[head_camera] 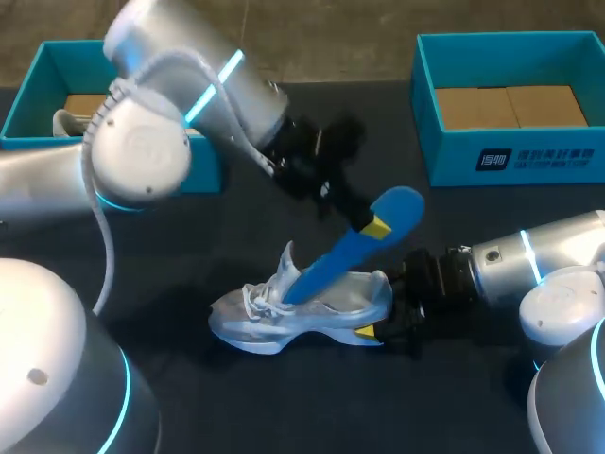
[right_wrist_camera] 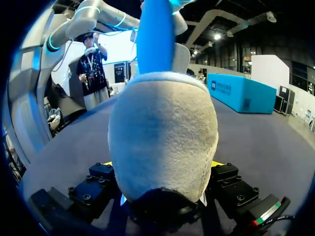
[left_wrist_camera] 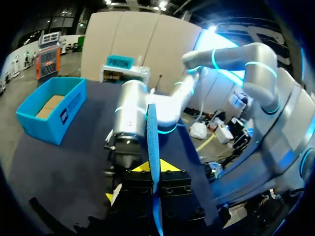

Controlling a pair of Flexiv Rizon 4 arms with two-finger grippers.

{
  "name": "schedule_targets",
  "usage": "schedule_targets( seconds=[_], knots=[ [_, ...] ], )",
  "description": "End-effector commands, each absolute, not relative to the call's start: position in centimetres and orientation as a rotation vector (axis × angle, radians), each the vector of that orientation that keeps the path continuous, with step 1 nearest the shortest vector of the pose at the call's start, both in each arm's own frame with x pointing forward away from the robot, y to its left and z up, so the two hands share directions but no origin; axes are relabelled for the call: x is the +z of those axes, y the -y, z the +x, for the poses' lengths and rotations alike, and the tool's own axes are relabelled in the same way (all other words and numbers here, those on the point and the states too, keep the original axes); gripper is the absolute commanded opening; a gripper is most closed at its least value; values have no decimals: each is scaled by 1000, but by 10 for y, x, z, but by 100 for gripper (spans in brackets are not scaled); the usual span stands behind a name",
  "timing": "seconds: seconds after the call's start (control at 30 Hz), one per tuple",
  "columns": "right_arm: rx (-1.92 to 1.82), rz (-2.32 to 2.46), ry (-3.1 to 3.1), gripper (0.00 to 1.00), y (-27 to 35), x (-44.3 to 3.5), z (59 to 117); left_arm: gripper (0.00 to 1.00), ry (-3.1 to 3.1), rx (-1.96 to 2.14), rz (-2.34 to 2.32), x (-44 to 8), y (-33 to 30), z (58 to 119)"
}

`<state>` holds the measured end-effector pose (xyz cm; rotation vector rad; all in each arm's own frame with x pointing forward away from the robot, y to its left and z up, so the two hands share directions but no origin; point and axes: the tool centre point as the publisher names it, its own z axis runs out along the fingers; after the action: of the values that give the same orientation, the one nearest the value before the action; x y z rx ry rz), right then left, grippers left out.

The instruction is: Take the shoe out of the shoebox, open the shoe tongue, remove and reinsert the insole, then place the shoe into the shoebox

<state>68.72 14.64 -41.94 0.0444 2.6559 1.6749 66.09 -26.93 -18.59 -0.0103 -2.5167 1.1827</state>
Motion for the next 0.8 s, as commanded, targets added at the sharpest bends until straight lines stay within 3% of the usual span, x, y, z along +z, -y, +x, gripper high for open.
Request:
schedule_targets(
  seconds=[0.03,0.27,0.8],
  knots=[
    [1669,46,-2659,0,-149,-421,687,0,2493,1230,-44,-167,264,651],
    [1669,46,-2659,0,-149,-421,687,0,2423,1302,-61,-135,277,634],
    [1669,46,-2659,0,-149,-421,687,0,2423,1302,-61,-135,277,634]
  ],
)
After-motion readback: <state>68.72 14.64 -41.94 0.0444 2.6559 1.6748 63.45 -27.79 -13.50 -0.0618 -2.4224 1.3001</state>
